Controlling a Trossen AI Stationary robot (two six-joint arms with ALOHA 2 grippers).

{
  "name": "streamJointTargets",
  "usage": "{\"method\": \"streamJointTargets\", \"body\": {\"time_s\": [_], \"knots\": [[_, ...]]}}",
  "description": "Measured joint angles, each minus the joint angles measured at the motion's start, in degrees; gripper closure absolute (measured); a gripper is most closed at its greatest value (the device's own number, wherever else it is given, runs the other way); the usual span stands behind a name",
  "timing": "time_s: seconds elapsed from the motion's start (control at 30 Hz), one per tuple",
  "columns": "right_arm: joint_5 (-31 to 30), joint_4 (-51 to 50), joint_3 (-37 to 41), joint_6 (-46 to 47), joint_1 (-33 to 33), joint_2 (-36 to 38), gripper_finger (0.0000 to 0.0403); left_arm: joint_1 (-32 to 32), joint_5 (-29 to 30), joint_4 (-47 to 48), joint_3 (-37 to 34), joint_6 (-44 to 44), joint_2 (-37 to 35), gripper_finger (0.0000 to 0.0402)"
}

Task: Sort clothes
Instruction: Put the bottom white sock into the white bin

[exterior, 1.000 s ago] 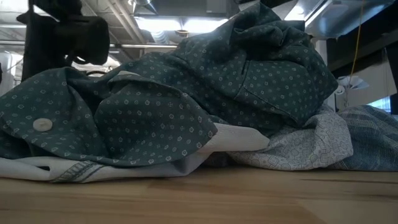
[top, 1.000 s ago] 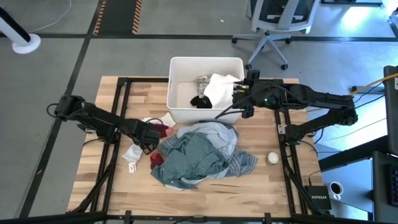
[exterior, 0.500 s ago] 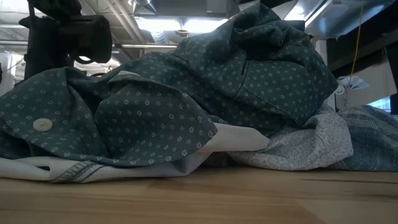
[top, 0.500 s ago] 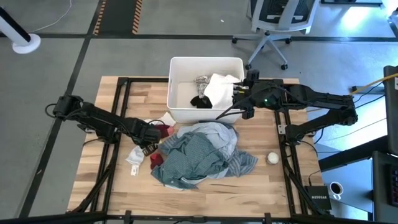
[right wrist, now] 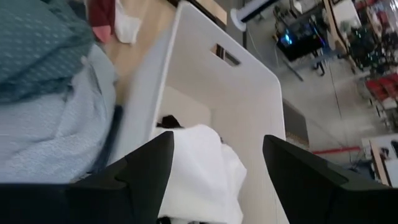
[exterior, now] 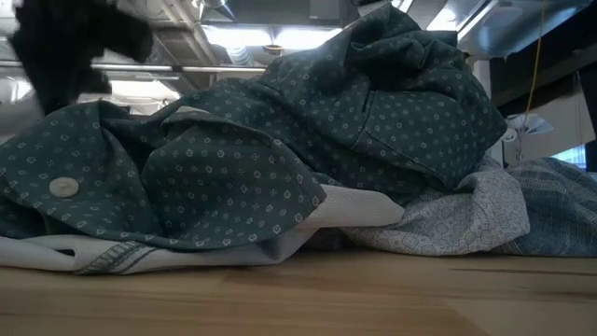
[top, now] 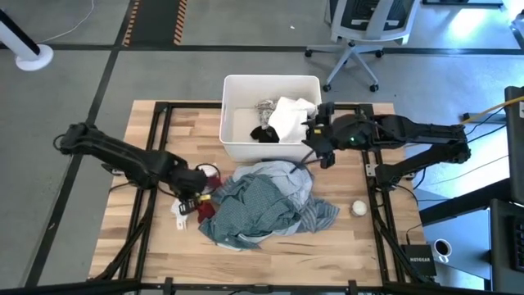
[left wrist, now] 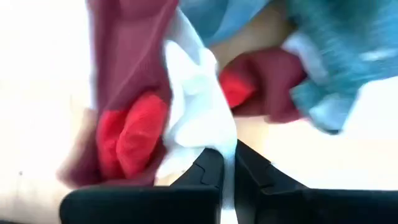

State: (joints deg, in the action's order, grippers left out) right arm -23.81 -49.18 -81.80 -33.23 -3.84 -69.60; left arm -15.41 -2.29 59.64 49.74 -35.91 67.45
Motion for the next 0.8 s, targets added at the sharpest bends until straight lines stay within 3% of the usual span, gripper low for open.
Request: {"method": "streamJointTargets", "body": {"time_s": [0.33,0.5,0.63,0.8], "knots": [[-0.07,4.41,0.02,-1.96,-6.69,-0.02,0.0139,-0.6,12.34,0.38,7.91,5.79,-12.47,0.0397],[0.35,6.69,0.07,-3.31,-7.82,-1.45,0.0139,-0.56,16.3,-7.55,8.21,13.02,-16.29,0.0399],[7.29,11.99,1.35,-5.46,-7.86,-3.84,0.0139,-0.52,16.89,-16.67,8.23,19.7,-17.26,0.0397],[15.46,28.33,7.6,-7.55,-7.93,-7.32,0.0139,-0.09,16.91,-25.75,8.25,27.87,-16.32,0.0399]]}}
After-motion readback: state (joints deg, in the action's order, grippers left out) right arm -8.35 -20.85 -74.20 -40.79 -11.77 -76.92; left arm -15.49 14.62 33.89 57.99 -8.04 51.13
